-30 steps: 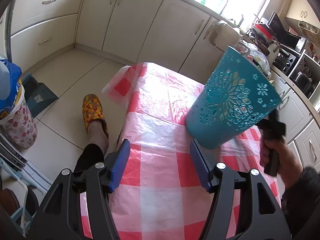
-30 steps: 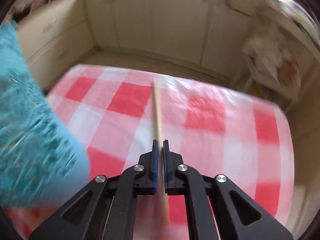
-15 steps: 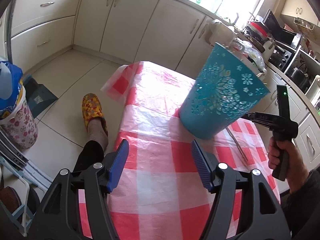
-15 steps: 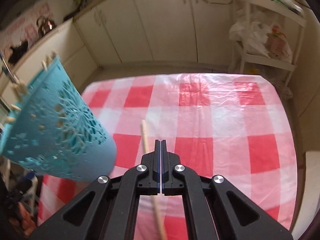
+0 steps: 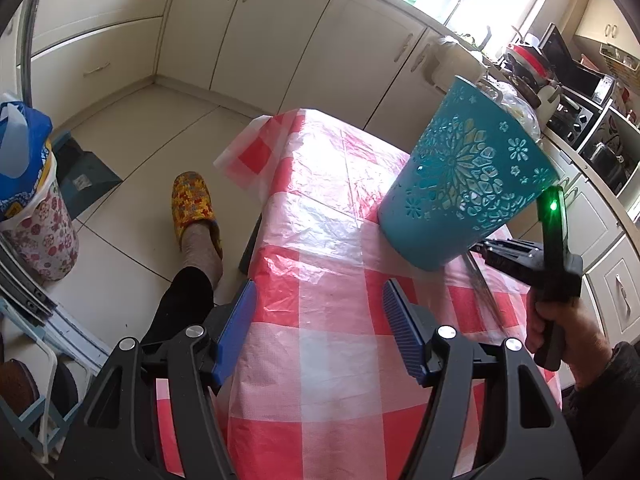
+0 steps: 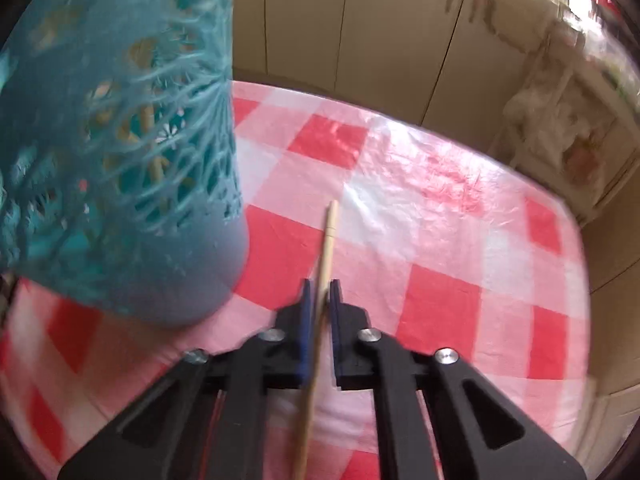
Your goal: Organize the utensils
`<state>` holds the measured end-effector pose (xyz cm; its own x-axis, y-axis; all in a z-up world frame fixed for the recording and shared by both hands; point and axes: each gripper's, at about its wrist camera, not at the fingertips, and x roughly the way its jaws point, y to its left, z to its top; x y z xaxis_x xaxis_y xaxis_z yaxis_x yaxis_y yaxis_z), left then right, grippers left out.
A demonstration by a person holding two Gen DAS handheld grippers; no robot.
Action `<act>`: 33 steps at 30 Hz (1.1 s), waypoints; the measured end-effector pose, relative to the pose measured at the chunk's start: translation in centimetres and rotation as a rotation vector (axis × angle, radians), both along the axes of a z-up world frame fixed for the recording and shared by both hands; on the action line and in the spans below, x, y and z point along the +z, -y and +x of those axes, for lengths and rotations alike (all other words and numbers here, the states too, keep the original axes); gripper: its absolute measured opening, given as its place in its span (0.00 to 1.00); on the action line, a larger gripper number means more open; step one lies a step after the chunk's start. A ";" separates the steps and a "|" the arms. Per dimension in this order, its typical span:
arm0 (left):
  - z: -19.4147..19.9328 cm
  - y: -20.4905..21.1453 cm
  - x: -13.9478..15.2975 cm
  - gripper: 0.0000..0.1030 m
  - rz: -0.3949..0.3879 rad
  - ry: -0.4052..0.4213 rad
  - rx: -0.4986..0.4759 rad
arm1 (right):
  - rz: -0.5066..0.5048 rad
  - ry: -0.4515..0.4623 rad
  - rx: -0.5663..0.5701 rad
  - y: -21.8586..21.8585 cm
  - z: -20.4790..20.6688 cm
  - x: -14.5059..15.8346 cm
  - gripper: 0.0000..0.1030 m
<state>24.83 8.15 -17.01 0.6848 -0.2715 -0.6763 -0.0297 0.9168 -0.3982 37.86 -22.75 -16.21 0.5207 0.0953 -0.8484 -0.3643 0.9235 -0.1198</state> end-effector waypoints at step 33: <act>-6.3 -1.9 7.6 0.66 0.082 0.132 0.041 | 0.479 0.416 -0.230 -3.8 -16.8 14.4 0.71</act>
